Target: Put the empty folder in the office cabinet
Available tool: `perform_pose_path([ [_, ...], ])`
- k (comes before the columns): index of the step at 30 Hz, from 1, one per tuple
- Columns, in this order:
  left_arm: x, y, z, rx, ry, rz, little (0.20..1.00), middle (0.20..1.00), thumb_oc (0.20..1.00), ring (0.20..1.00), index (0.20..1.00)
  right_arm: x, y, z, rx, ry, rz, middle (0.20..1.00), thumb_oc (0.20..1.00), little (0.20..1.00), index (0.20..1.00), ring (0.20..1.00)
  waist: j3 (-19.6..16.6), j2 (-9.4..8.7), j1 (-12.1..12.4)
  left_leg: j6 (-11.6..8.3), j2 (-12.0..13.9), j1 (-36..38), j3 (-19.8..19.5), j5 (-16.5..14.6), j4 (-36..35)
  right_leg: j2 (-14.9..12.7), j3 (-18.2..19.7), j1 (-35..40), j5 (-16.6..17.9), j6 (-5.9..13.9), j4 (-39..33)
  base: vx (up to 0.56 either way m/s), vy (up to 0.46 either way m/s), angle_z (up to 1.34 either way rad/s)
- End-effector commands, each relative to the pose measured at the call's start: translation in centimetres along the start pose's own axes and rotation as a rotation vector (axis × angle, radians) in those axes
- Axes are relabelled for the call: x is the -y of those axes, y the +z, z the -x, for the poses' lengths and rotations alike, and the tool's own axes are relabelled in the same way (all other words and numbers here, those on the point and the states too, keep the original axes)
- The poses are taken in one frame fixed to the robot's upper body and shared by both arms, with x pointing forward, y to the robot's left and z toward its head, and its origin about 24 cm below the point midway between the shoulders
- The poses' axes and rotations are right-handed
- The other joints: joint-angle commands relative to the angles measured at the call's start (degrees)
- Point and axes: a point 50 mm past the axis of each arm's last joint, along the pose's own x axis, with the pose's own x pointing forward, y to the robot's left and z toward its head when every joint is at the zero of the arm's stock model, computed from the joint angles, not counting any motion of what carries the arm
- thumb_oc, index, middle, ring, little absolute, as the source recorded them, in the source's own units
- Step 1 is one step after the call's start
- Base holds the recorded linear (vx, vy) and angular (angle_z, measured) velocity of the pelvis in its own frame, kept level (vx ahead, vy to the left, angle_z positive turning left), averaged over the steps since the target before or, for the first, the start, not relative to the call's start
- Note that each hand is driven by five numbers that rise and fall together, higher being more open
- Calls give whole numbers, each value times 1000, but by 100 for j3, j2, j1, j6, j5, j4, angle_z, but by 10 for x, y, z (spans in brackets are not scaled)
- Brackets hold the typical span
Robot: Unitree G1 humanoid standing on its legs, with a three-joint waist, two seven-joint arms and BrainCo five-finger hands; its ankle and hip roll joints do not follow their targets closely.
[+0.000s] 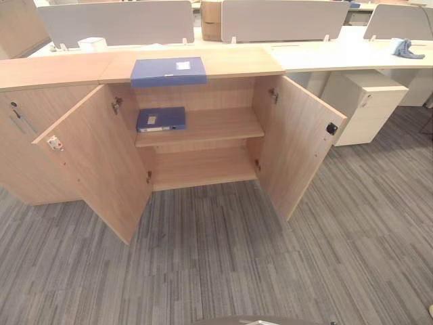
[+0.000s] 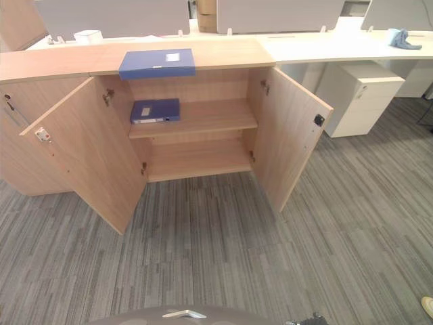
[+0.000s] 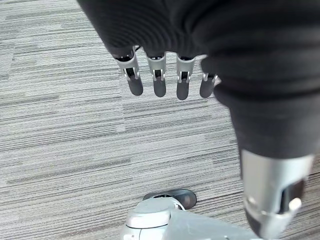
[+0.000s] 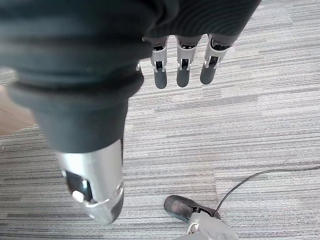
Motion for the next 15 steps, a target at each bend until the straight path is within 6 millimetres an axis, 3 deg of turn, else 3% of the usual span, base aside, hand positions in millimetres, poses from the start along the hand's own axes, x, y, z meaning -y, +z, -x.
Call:
perform_pose_path([
  [1,-12,15,-1,12,34,-17,1000,1000,1000,1000,1000,4,10,-1,0,-17,46,1000,1000,1000,1000,1000,70,-127,80,-208,1,-16,-66,-502,-34,-425,-44,-39,-99,582,-4,57,-17,1],
  [4,-17,18,-1,21,47,-6,1000,1000,1000,1000,1000,7,11,-1,-3,-21,52,1000,1000,1000,1000,1000,165,-130,125,-201,25,34,-91,-481,-34,-411,-67,9,-121,552,-4,56,-37,2],
  [10,-24,38,-1,78,65,7,1000,1000,1000,1000,1000,14,25,-1,35,-41,42,1000,1000,1000,1000,1000,459,-175,181,-216,-7,-491,-131,-634,728,-445,-129,-180,-215,423,297,-17,-54,11],
  [15,-29,40,-1,86,73,31,1000,1000,1000,1000,1000,19,32,-1,58,-53,35,1000,1000,1000,1000,1000,472,-120,187,-241,27,-533,-96,-778,1042,-415,-153,-217,-380,327,483,133,-103,6],
])
